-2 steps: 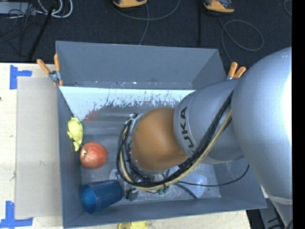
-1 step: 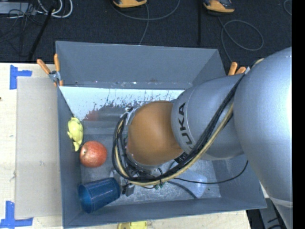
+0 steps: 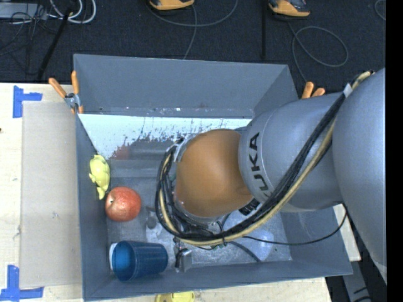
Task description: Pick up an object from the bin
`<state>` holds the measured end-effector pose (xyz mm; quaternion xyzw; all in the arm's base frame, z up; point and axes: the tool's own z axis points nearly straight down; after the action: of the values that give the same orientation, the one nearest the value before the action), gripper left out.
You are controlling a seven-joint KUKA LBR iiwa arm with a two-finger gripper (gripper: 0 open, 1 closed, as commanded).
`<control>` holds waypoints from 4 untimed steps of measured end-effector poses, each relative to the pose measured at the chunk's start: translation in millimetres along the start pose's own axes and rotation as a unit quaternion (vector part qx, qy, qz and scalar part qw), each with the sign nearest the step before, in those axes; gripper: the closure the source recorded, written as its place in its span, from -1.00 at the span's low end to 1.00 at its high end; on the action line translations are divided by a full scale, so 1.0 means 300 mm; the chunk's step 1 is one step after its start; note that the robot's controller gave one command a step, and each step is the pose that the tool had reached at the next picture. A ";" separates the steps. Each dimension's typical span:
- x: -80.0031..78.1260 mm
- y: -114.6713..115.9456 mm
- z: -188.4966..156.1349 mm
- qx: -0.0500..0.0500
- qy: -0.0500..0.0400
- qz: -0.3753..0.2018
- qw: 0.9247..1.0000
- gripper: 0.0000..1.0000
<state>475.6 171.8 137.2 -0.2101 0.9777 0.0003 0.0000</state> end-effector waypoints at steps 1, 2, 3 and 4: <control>0.000 -0.001 0.000 0.000 0.000 0.001 1.000 -1.00; -0.030 0.020 0.033 0.001 -0.001 -0.072 0.997 -1.00; -0.069 0.084 0.100 0.000 0.000 -0.203 0.979 -1.00; -0.061 0.128 0.152 0.000 -0.002 -0.247 0.969 1.00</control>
Offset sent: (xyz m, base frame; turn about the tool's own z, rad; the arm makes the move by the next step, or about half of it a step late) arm 0.0127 0.0234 -0.0268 -0.3535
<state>476.5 214.4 91.7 -0.4446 0.8957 0.0003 0.0023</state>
